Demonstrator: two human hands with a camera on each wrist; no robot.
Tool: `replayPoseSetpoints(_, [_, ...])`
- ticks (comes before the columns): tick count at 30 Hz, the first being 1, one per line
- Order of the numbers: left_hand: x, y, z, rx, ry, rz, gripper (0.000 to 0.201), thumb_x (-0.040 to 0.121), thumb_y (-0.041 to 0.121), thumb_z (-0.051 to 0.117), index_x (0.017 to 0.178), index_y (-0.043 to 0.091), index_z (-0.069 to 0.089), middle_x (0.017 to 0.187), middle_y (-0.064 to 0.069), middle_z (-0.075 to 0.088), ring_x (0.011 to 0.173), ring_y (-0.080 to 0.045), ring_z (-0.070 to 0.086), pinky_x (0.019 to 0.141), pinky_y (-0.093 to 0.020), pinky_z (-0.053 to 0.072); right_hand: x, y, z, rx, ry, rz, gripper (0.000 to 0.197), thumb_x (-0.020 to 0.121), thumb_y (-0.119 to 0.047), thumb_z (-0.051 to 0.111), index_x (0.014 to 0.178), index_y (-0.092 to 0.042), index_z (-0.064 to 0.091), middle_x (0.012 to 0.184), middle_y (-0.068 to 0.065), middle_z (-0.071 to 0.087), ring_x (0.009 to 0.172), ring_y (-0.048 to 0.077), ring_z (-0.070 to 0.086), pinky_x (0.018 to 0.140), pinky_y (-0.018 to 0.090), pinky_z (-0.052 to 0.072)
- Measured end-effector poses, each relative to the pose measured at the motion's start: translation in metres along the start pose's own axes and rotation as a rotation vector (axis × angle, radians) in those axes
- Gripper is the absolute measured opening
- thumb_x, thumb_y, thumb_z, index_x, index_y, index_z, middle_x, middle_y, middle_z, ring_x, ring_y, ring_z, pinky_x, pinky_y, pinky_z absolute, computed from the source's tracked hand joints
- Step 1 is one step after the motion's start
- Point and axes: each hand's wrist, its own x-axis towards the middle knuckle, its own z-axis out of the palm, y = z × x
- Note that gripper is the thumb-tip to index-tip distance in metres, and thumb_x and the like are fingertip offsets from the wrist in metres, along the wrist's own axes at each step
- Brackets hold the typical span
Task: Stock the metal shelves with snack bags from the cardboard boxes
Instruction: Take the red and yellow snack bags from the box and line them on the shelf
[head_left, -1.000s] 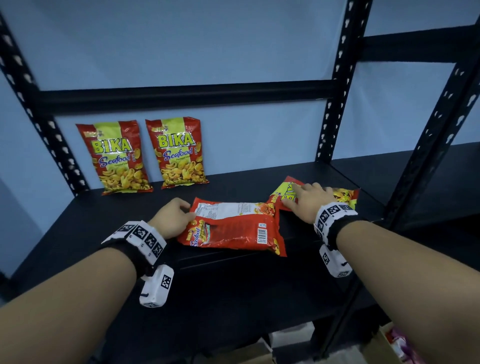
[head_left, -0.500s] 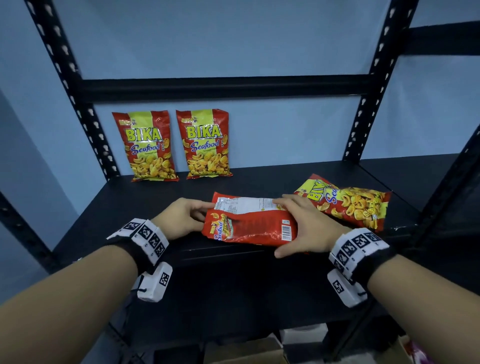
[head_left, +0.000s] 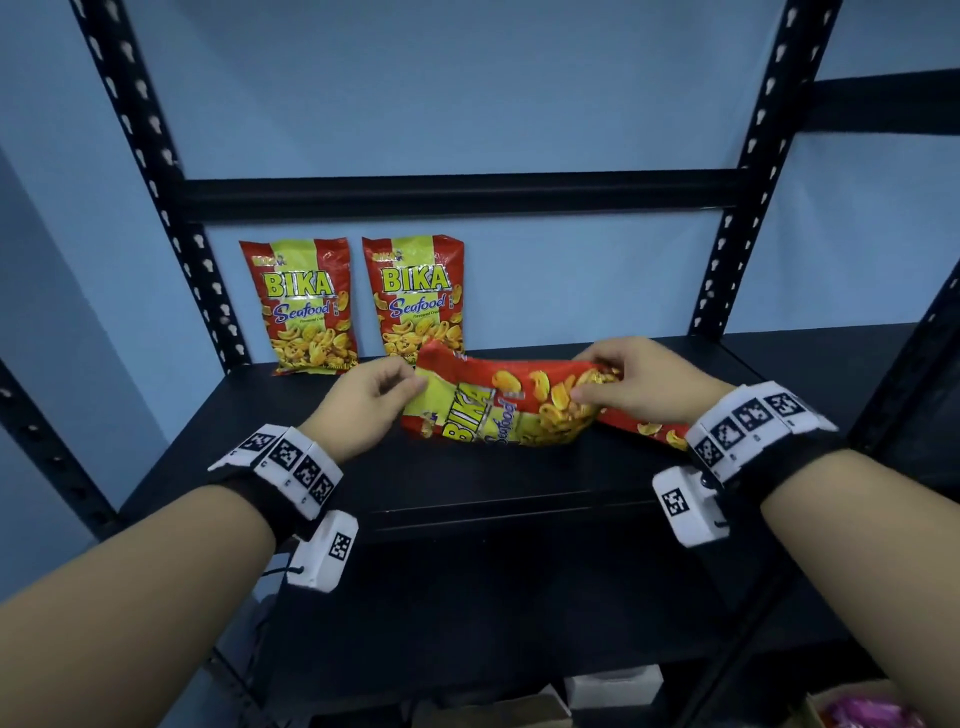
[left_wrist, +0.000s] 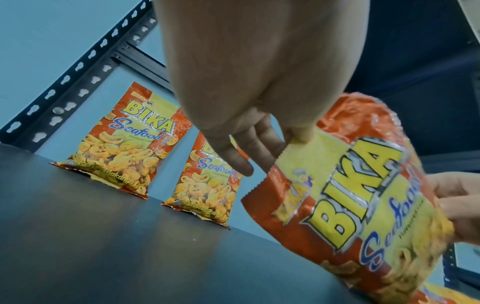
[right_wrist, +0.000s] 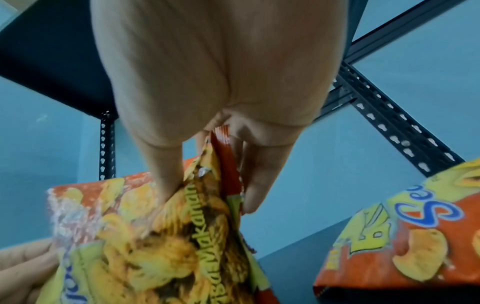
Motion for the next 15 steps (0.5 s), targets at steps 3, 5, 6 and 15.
replayPoseSetpoints(3, [0.003, -0.001, 0.004, -0.093, 0.046, -0.082, 0.026, 0.104, 0.028, 0.058, 0.084, 0.012, 0.058, 0.063, -0.008, 0.059, 0.057, -0.018, 0.054, 0.059, -0.036, 0.048, 0.011, 0.005, 0.003, 0.087, 0.207, 0.114, 0.042, 0.082, -0.044, 0.084, 0.115, -0.023, 0.068, 0.101, -0.008, 0.067, 0.089, 0.014, 0.071, 0.079, 0.033, 0.057])
replayPoseSetpoints(5, [0.000, -0.004, 0.011, -0.102, 0.055, -0.135, 0.023, 0.104, 0.028, 0.058, 0.090, 0.010, 0.058, 0.069, -0.020, 0.058, 0.059, -0.022, 0.050, 0.060, -0.041, 0.046, 0.013, 0.009, 0.015, 0.207, 0.310, 0.189, 0.047, 0.081, -0.045, 0.085, 0.115, -0.020, 0.065, 0.102, -0.001, 0.067, 0.083, 0.019, 0.072, 0.070, 0.031, 0.059])
replayPoseSetpoints(6, [-0.002, -0.006, 0.014, -0.080, 0.061, -0.163, 0.022, 0.104, 0.028, 0.058, 0.092, 0.009, 0.058, 0.068, -0.016, 0.056, 0.059, -0.020, 0.048, 0.061, -0.039, 0.043, 0.013, 0.011, 0.023, 0.234, 0.345, 0.222, 0.046, 0.083, -0.044, 0.084, 0.116, -0.019, 0.063, 0.103, 0.000, 0.067, 0.084, 0.017, 0.071, 0.067, 0.027, 0.057])
replayPoseSetpoints(15, [-0.010, -0.008, 0.027, -0.227, 0.182, -0.340, 0.041, 0.096, 0.050, 0.047, 0.095, 0.011, 0.057, 0.092, -0.016, 0.066, 0.081, -0.035, 0.065, 0.086, -0.054, 0.057, 0.004, 0.023, 0.082, 0.969, 0.392, 0.364, 0.013, 0.097, -0.012, 0.071, 0.090, -0.002, 0.074, 0.095, 0.013, 0.073, 0.093, 0.021, 0.068, 0.083, 0.031, 0.058])
